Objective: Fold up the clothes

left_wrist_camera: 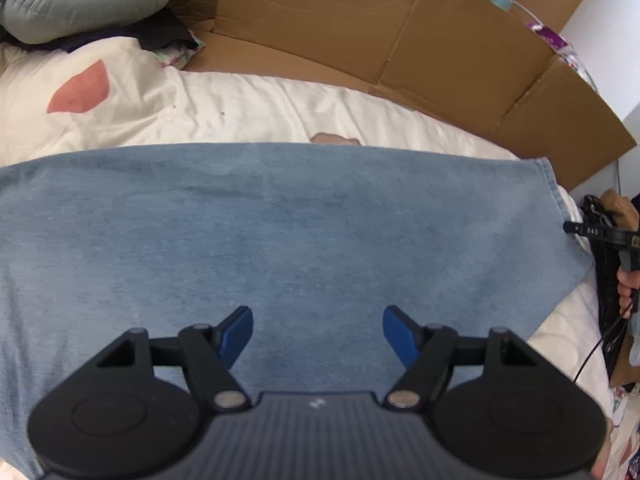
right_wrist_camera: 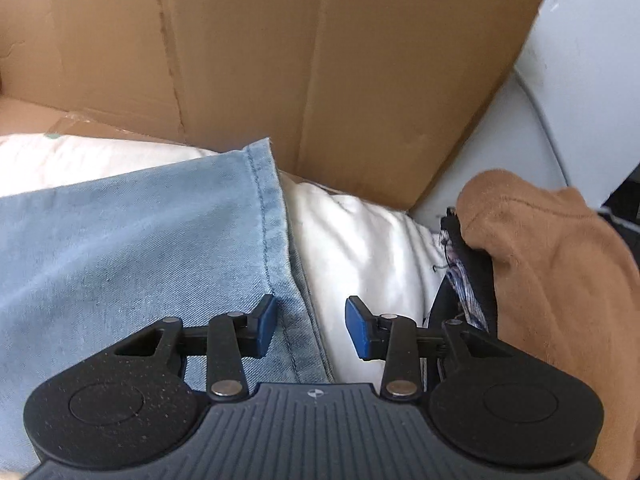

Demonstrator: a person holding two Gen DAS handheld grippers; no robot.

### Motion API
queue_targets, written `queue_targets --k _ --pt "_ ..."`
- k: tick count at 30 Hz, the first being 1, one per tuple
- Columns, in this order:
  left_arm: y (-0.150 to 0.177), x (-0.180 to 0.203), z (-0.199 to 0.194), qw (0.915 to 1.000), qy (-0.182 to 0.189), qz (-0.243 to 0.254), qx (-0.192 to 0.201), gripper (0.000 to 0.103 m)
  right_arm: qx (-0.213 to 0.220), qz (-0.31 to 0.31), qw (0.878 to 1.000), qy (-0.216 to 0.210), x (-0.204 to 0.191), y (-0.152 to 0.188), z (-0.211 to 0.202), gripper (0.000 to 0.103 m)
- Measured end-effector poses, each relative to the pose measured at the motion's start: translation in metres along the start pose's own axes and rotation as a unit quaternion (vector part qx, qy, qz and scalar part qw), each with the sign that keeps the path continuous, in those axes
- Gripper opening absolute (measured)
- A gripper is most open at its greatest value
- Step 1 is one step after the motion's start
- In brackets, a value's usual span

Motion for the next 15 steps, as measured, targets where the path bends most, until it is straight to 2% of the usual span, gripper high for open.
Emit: queue_targets --k 4,9,12,15 --pt "0.001 0.008 0.008 0.9999 0.009 0.005 -0.008 0.074 0.0 0.004 1.0 -0.014 0.008 0.0 -0.014 0.033" --pt "-0.001 0.028 0.012 0.9992 0.021 0.035 -0.005 0.074 0.043 0.041 0.994 -0.092 0.032 -0.011 -0.059 0.033" --pt "-0.006 0.042 0.013 0.9985 0.024 0.05 -0.002 0.074 0.056 0.071 0.991 -0.103 0.044 -0.01 -0.074 0.035" --pt "-0.011 0.058 0.014 0.9976 0.031 0.062 -0.003 0.074 0.051 0.098 0.986 -0.121 0.053 -0.006 -0.082 0.035"
Point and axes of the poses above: each gripper's, at about its wrist camera, not at the fingertips, and z roughly the way its jaws point, x to its right, y to its underside, the point moved 2 cm from there along z, roughly the way its jaws point, and after that the axes turned 1 degree about y, right-handed, at the moved point
